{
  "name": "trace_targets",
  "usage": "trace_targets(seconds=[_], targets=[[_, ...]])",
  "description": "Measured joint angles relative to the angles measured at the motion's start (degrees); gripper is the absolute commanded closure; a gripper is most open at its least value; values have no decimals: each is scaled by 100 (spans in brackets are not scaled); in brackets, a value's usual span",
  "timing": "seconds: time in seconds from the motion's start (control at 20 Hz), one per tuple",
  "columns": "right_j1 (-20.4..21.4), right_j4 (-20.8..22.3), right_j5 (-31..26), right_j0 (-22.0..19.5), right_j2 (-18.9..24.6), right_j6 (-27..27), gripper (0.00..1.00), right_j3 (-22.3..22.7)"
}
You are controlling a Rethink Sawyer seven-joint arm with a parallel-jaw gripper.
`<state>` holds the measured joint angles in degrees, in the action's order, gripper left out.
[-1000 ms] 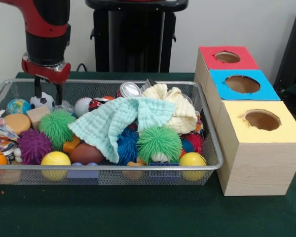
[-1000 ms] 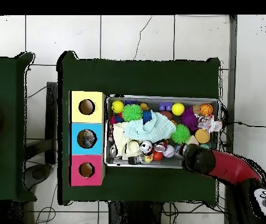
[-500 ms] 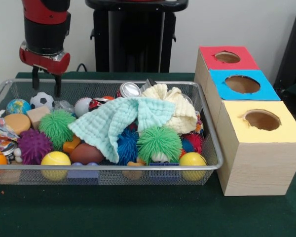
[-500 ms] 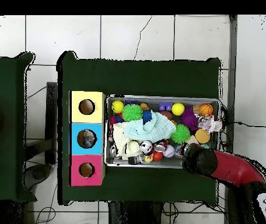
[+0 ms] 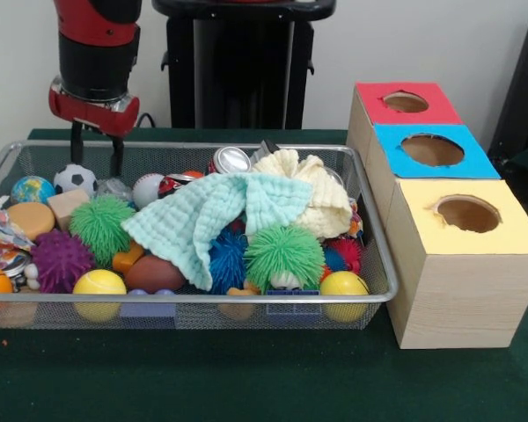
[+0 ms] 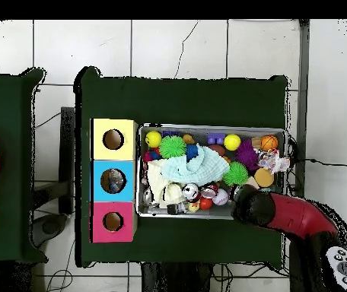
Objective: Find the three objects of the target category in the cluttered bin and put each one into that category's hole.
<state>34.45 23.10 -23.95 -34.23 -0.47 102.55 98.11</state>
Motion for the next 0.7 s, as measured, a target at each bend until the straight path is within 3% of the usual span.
trace_targets(seconds=[0.35,0.7], targets=[[-82,-9,1,91,0,0,0,-4],[-421,-8,65,91,0,0,0,-22]])
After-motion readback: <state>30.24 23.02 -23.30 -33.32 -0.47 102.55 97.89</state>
